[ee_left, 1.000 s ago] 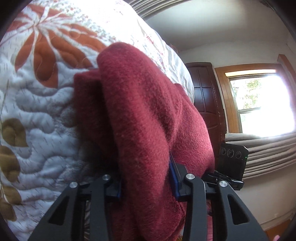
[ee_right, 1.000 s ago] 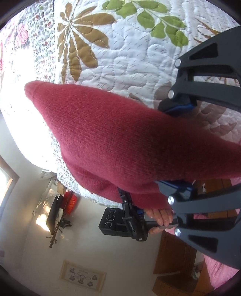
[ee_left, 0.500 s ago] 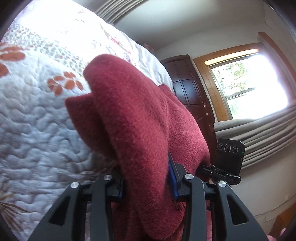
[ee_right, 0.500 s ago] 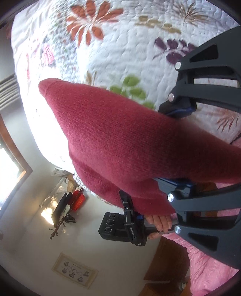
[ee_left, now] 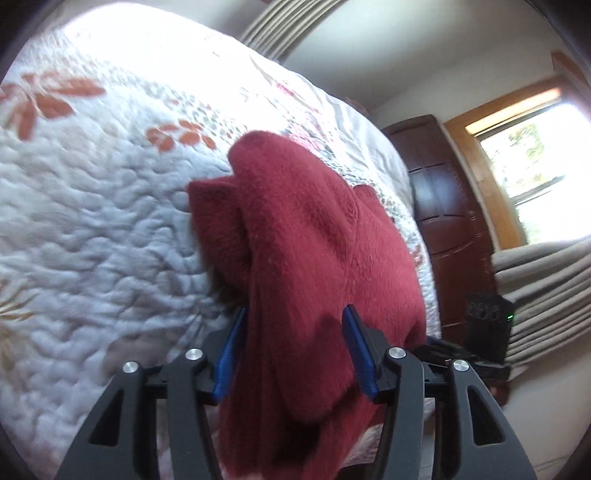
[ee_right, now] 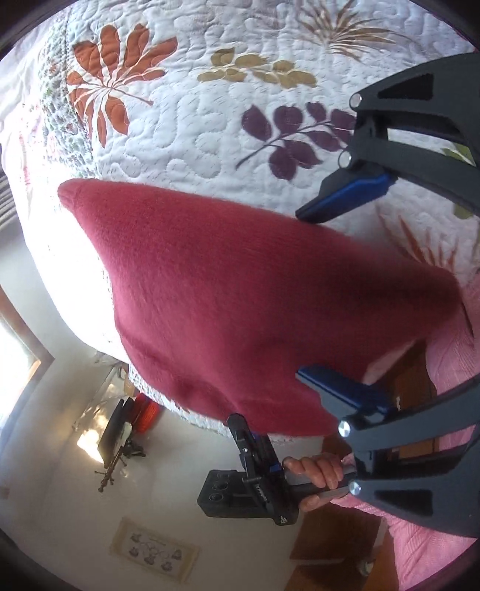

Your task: Fold small clothes

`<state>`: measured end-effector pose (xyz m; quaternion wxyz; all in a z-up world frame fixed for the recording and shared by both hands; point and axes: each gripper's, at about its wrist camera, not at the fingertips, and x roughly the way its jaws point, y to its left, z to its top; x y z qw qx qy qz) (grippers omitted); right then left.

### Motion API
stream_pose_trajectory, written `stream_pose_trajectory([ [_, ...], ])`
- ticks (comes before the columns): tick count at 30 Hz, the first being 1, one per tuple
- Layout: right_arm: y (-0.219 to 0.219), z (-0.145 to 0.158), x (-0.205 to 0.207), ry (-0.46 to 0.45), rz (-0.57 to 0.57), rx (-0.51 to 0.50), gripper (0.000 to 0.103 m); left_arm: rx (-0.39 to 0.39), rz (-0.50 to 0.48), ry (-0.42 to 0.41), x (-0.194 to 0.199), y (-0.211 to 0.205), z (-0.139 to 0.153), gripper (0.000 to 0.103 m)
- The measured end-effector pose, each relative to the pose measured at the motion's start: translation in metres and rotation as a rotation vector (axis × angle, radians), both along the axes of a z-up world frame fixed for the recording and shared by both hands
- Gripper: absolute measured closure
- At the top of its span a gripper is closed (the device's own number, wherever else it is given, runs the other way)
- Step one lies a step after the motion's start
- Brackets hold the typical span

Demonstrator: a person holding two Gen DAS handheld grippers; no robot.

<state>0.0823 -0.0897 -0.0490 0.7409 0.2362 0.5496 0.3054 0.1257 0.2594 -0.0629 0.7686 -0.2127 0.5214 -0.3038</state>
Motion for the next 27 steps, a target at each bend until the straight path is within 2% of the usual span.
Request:
stream_pose_trajectory([
  [1,-0.006,-0.001,-0.007,0.002,0.004,0.003,0.023,0.019,-0.004,-0.032,-0.011,0.001,0.010,0.042],
  [4,-0.014,-0.005,-0.031,0.014,0.008,0.024,0.023,0.055,-0.032,-0.087,-0.045,-0.002,0.026,0.039],
  [8,-0.014,-0.019,-0.051,0.056,0.019,0.057,0.023,0.073,-0.038,-0.050,-0.066,-0.004,0.016,0.041],
  [9,-0.011,-0.024,-0.054,0.069,0.025,0.072,0.024,0.074,-0.035,-0.034,-0.068,-0.008,0.012,0.046],
  [10,-0.010,-0.028,-0.057,0.080,0.029,0.077,0.035,0.074,-0.029,-0.011,-0.068,-0.009,0.005,0.066],
  [11,-0.006,-0.031,-0.057,0.094,0.031,0.081,0.051,0.074,-0.034,0.011,-0.072,-0.015,0.000,0.076],
  [12,-0.004,-0.032,-0.058,0.108,0.030,0.081,0.057,0.080,-0.044,0.032,-0.069,-0.020,-0.005,0.085],
  [13,-0.003,-0.031,-0.059,0.108,0.029,0.076,0.069,0.087,-0.042,0.039,-0.068,-0.020,-0.009,0.091],
  [14,-0.003,-0.026,-0.062,0.099,0.029,0.073,0.076,0.085,-0.028,0.049,-0.067,-0.018,-0.011,0.092],
  [16,-0.004,-0.013,-0.068,0.062,0.028,0.090,0.077,0.039,-0.009,0.064,-0.069,-0.009,-0.007,0.093],
  [17,-0.005,-0.010,-0.071,0.048,0.030,0.088,0.078,0.041,0.001,0.051,-0.070,-0.003,-0.003,0.093],
  [19,-0.007,-0.011,-0.075,0.045,0.028,0.051,0.079,0.078,0.001,0.025,-0.071,0.006,-0.001,0.093],
  [23,0.000,-0.031,-0.079,0.084,0.015,-0.039,0.079,0.135,-0.023,0.039,-0.066,0.004,-0.020,0.092],
  [25,0.000,-0.041,-0.082,0.105,-0.007,-0.025,0.079,0.169,-0.032,0.012,-0.069,0.002,-0.026,0.091],
  [27,-0.003,-0.045,-0.085,0.114,-0.024,-0.008,0.078,0.170,-0.032,0.001,-0.071,-0.001,-0.025,0.091],
])
